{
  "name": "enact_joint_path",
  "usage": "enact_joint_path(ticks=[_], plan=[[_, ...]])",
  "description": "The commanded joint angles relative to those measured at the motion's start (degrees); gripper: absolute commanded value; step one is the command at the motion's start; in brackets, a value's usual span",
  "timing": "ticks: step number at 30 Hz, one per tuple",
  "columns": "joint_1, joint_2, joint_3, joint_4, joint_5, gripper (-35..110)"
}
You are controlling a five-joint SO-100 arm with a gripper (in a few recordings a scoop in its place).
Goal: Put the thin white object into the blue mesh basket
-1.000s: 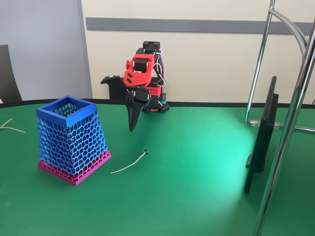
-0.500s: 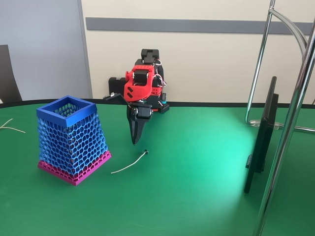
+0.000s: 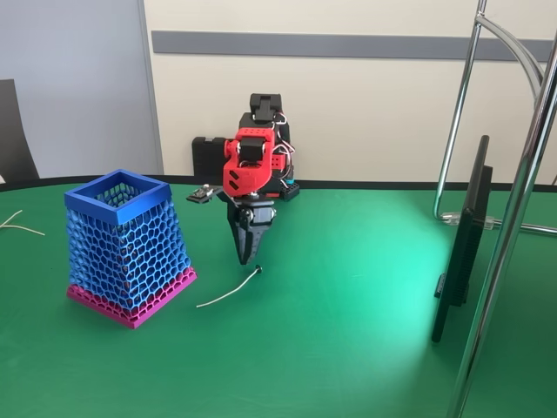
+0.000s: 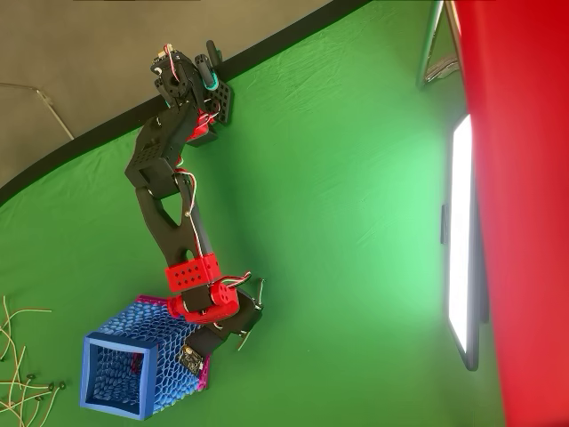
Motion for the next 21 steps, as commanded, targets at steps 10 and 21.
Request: enact_joint_path(ticks=[10,21], plan=[[-1.2,0.4,-1.1,6.1,-5.5,10],[-1.4,0.0,0.2,6.3,-9.0,17]])
